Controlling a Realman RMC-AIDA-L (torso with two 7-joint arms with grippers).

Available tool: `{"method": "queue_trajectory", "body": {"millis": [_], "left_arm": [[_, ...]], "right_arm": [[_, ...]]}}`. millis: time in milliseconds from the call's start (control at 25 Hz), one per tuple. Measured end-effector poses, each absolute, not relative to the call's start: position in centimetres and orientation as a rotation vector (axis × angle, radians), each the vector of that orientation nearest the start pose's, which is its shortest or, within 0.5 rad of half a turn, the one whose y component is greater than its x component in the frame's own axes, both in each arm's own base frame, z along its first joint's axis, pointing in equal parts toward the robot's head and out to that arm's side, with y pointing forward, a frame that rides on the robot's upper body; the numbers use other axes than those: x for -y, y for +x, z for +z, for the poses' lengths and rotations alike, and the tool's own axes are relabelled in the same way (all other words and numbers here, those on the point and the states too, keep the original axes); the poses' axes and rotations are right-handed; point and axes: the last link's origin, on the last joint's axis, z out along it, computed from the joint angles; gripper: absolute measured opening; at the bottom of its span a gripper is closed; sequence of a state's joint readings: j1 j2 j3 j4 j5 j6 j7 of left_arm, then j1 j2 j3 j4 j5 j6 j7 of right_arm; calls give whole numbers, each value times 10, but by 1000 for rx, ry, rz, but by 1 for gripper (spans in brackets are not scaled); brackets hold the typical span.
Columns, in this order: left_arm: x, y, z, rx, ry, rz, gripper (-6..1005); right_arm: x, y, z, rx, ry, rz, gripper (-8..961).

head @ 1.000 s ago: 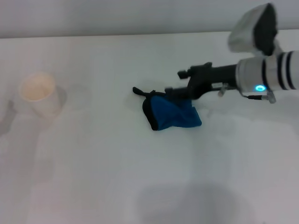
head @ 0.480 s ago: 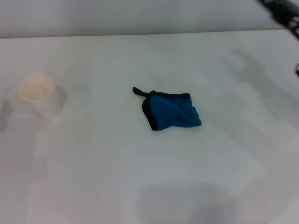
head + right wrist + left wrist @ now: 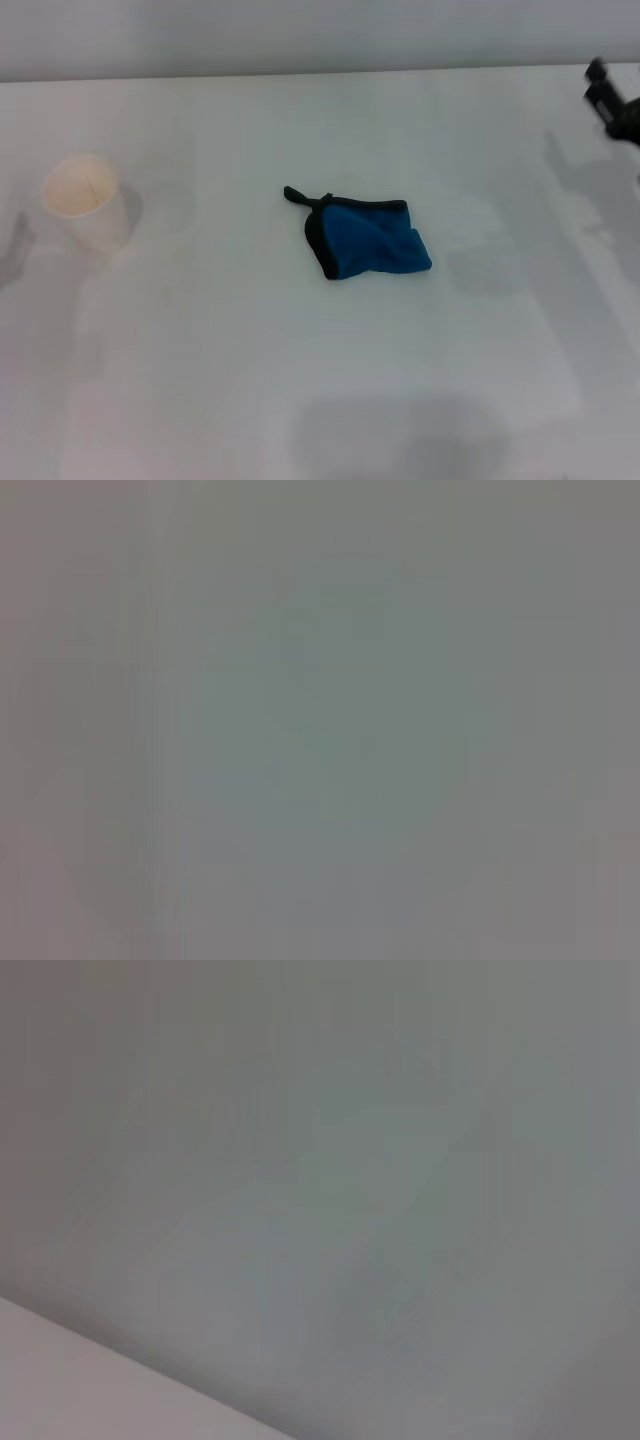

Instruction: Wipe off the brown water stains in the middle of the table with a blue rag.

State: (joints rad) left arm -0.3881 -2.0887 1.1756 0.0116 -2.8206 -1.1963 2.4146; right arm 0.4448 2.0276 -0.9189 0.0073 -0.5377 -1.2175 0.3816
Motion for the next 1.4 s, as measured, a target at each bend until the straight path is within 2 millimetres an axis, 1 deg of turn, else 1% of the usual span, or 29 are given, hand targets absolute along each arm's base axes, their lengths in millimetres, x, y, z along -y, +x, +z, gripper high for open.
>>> {"method": "queue_trajectory", "body": {"millis": [120,240,600,920,1240,1400], "left_arm": [[-299,-368,-8,1003,-1486,-937,873],[-299,-366,-11,1001,-1508,-935,872],[-298,-365,-14,1004,-1523,-932,872],[-294,-365,-20,1024,-1554,-921,873],[-294,-365,-20,1025,-1555,-920,774],[-297,-363,-18,1015,-1559,-925,745]], "right_arm": [[-325,372,16,-677,-1576,630,752],[-326,375,14,-702,-1578,608,752],[-322,383,17,-747,-1514,612,753],[-319,388,18,-773,-1483,600,754],[-316,389,17,-787,-1481,599,754],[-314,390,15,-793,-1482,602,755]]}}
